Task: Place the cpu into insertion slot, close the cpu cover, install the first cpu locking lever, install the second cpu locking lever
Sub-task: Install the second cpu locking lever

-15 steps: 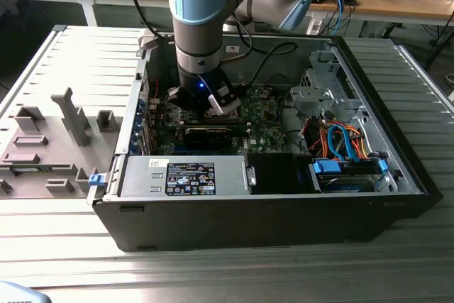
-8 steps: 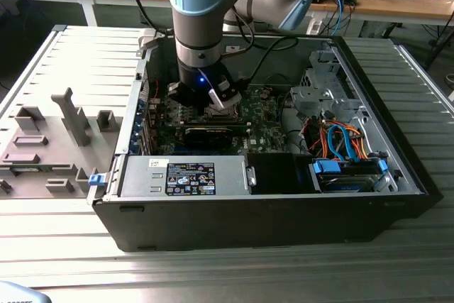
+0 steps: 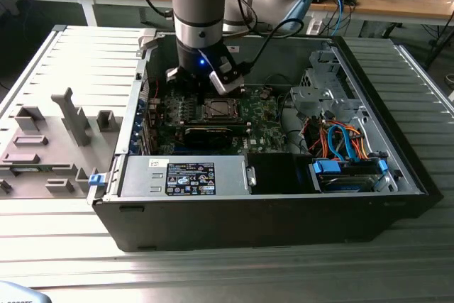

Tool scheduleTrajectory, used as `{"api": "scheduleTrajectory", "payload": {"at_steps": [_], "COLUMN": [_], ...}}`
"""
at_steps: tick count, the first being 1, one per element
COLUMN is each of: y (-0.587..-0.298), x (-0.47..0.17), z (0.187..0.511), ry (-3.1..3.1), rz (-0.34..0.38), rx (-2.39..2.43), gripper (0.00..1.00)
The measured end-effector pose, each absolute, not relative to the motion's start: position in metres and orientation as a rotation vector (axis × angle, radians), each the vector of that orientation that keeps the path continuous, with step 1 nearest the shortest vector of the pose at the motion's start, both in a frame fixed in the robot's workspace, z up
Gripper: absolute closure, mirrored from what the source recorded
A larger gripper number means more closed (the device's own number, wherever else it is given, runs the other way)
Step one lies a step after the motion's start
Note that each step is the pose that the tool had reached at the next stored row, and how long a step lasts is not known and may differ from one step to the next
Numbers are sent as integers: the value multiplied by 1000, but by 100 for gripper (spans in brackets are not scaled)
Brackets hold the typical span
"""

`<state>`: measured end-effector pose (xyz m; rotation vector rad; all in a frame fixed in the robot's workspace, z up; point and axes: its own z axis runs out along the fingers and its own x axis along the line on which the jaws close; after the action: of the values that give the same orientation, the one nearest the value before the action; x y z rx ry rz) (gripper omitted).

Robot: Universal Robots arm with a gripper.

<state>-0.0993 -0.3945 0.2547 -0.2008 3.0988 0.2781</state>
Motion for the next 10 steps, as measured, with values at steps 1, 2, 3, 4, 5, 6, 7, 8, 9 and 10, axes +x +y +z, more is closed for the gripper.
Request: {"api": "scheduleTrajectory", "payload": {"at_steps": [1,2,3,4,5,6,7,8,9,10], "y": [-394,-395,-394,-394,-394,-394,-395,-395,-395,-396], "x": [-99,-99,-99,-98,-98,-98,-98,-98,-95,-91], "z": [258,263,264,264,264,264,264,264,264,264], "ry": [3099,3100,3100,3100,3100,3100,3100,3100,3101,3102], "rz": [278,277,277,277,277,277,276,275,275,275], "rx": [-201,-201,-201,-201,-201,-201,-201,-201,-201,-201], "gripper": [89,89,89,89,89,89,89,89,89,89]}}
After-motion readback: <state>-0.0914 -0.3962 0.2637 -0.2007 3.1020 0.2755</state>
